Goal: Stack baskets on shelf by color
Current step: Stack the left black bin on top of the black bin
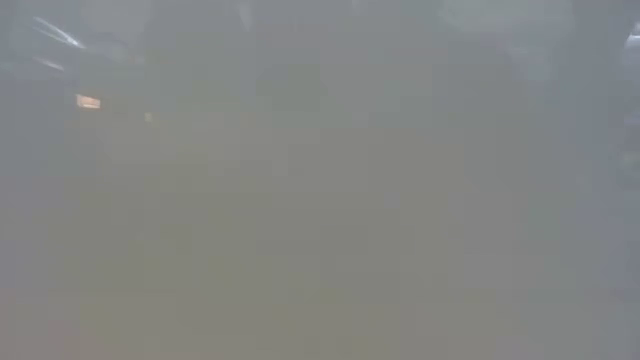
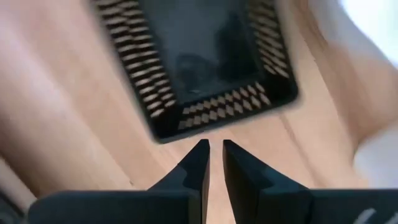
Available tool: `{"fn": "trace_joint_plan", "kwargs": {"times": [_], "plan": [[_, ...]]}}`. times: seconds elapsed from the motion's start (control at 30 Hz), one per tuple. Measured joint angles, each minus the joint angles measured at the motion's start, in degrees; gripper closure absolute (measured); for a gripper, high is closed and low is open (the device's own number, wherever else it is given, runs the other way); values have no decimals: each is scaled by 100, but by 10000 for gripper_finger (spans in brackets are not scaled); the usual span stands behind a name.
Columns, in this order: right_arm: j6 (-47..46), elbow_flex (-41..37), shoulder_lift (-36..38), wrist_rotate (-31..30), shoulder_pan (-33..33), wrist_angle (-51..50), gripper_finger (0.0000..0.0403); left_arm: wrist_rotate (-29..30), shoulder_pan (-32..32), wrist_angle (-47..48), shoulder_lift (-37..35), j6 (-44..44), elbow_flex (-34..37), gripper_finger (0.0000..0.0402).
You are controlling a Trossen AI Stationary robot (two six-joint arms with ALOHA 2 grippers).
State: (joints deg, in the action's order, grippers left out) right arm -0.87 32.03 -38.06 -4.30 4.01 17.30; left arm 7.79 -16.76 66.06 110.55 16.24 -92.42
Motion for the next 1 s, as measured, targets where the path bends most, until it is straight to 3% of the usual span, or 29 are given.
{"fn": "trace_joint_plan", "kwargs": {"times": [0.13,0.23,0.5,0.63,0.83,1.0], "plan": [[114,0,1,-4,0,39,244,25,-238,-23,14,1761,245,353],[159,0,1,-5,0,-13,244,95,-276,-153,5,2546,366,353],[158,1,0,-8,0,-203,244,241,-121,-1132,8,2360,956,340],[158,0,0,-8,0,-218,244,669,-132,-1143,8,2678,1073,311],[227,2,0,-10,0,-184,244,1349,-205,-1145,8,2484,965,258],[313,0,0,-10,0,-177,244,1471,-281,-1186,10,3343,935,216]]}}
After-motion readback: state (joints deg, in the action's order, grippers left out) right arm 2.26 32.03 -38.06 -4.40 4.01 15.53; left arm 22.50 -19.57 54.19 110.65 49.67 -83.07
